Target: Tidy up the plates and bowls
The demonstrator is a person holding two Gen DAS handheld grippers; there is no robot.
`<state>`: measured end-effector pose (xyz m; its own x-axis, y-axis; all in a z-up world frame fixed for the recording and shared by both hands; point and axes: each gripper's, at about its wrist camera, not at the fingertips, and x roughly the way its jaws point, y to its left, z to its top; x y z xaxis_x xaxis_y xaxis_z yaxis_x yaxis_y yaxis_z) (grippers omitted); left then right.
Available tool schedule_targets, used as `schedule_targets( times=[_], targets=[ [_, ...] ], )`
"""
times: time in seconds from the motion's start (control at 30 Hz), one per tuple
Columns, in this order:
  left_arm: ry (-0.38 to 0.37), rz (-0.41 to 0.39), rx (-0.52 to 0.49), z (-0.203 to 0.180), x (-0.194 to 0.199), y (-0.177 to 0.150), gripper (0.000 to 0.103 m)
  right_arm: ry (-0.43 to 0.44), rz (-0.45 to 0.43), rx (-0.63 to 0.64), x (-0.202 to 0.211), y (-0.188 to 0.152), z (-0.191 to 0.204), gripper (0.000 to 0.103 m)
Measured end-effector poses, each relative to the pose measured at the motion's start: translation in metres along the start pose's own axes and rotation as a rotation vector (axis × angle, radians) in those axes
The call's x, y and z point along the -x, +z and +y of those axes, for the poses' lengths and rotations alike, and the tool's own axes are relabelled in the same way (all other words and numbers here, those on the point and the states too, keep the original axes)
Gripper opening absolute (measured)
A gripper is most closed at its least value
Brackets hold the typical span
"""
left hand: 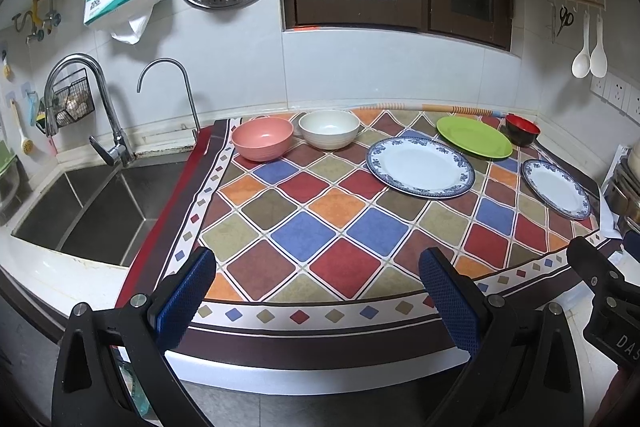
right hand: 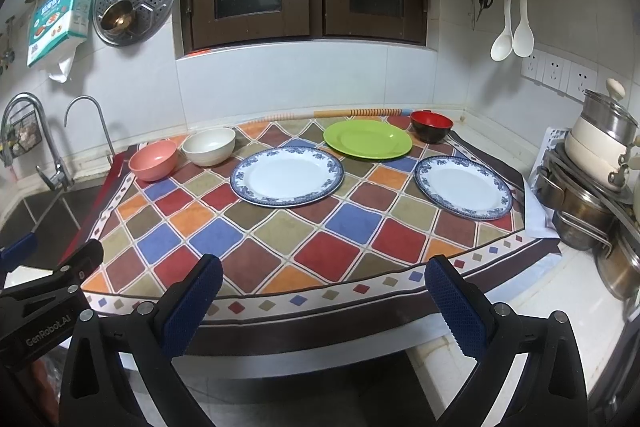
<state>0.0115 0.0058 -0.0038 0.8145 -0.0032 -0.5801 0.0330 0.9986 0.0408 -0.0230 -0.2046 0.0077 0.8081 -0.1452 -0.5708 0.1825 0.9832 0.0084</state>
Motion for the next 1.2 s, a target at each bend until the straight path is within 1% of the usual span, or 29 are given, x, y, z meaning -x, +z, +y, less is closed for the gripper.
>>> schedule_targets(
  times=[0.33, 1.2],
  targets=[
    [-0.012, 0.007, 0.009, 0.011, -0.006, -0.002, 0.103, -0.006, 0.001, 0.006, -0.003, 0.002, 0.007, 0.103],
    [-0.010, 0.007, 0.011, 0.008, -0.006, 0.000, 0.103, -0.009, 0.002, 0.008, -0.003, 0.003, 0.013, 0.103]
  ],
)
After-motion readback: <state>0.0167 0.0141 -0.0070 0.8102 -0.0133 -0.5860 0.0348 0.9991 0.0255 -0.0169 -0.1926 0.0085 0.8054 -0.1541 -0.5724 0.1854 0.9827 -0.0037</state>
